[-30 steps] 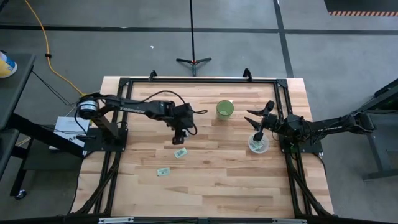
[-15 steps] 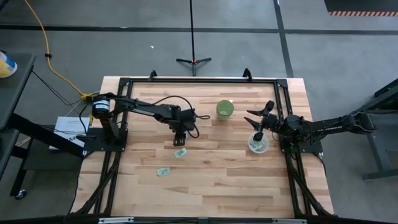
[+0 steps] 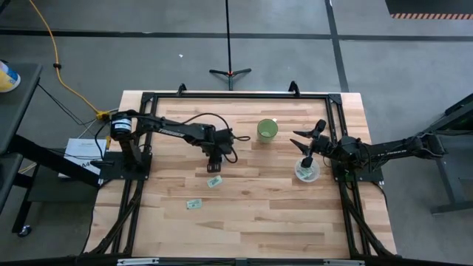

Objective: Pick and place items into bin
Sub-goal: Put the white sweetener packet into the left transparent bin

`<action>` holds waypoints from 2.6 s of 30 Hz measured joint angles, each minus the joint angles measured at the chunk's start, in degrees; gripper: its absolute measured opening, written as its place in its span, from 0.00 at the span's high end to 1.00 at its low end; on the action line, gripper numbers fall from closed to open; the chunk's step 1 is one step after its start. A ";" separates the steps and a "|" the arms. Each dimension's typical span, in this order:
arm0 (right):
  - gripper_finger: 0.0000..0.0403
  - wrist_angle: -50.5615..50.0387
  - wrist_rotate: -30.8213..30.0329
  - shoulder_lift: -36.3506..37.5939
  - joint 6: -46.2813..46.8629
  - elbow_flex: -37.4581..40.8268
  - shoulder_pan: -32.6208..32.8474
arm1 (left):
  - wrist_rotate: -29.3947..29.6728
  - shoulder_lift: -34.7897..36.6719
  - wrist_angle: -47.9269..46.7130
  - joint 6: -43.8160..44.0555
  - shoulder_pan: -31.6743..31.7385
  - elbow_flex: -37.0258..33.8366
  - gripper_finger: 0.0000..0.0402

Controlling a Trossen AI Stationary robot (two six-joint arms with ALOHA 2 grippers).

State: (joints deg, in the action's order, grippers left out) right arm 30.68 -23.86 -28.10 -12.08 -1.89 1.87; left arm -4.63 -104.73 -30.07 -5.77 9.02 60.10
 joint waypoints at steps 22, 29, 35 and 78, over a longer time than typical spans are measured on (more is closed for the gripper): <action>0.65 0.02 0.00 0.00 0.00 0.00 0.00 | 9.20 3.65 -12.59 -3.31 -0.07 8.18 0.86; 0.65 0.00 0.00 0.00 0.00 0.00 0.00 | 12.72 3.78 -15.54 -5.54 -0.02 13.68 0.95; 0.65 0.00 0.00 0.00 0.00 0.00 0.00 | 12.66 3.87 -16.04 -6.05 0.00 14.67 0.86; 0.65 -1.31 -0.04 0.02 0.00 0.00 0.00 | 6.44 -4.94 -4.24 -2.80 3.04 9.44 0.46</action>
State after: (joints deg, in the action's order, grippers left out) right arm 29.36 -23.90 -28.08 -12.08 -1.89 1.87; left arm 1.81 -109.67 -34.31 -8.58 12.05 69.53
